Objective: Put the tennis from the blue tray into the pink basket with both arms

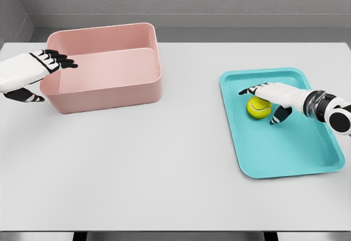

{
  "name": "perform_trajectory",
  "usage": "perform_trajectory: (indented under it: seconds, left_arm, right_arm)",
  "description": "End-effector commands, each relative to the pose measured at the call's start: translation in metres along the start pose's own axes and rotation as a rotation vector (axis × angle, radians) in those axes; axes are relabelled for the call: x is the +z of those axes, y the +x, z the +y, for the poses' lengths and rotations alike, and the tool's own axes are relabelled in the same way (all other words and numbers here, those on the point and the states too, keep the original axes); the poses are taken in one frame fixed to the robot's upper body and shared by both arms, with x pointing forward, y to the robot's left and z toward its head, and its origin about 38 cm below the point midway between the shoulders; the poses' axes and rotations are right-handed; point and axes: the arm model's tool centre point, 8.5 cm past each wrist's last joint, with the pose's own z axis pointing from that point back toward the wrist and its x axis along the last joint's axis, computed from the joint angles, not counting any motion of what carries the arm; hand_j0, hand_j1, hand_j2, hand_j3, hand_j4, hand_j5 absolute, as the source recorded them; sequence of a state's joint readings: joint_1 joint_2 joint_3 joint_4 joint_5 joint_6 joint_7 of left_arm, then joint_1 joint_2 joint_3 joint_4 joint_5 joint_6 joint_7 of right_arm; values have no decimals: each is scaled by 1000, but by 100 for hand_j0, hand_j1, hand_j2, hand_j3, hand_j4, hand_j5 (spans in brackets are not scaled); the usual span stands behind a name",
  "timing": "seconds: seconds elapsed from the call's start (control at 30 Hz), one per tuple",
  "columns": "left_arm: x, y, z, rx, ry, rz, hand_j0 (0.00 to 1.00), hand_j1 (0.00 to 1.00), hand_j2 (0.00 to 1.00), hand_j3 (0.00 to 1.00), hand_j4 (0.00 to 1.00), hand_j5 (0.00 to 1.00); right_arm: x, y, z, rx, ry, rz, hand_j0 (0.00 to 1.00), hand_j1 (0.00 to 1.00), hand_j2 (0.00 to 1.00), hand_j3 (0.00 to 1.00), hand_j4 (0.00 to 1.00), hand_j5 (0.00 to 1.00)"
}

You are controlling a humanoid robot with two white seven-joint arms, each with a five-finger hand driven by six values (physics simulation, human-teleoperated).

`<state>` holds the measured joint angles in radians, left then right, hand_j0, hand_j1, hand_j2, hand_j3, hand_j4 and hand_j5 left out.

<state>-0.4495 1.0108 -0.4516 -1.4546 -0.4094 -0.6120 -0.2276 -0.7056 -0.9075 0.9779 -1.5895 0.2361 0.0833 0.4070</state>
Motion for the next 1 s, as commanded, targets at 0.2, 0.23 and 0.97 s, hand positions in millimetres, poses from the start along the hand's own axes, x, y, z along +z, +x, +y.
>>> perform_trajectory:
  seconds: [0.2, 0.23, 0.97]
  left_arm:
    - [1, -1, 1, 4, 4, 3, 100, 100, 100, 100, 100, 100]
    - [1, -1, 1, 4, 4, 3, 100, 100, 100, 100, 100, 100]
    - [3, -5, 2, 7, 6, 17, 100, 100, 100, 100, 100, 100]
  right_arm:
    - [0, 0, 1, -2, 7, 7, 49, 49, 49, 49, 49, 49]
    - [0, 0, 1, -1, 9, 6, 48, 48, 48, 48, 48, 48]
    - [24, 38, -58, 106, -96, -92, 45, 45, 45, 45, 45, 45]
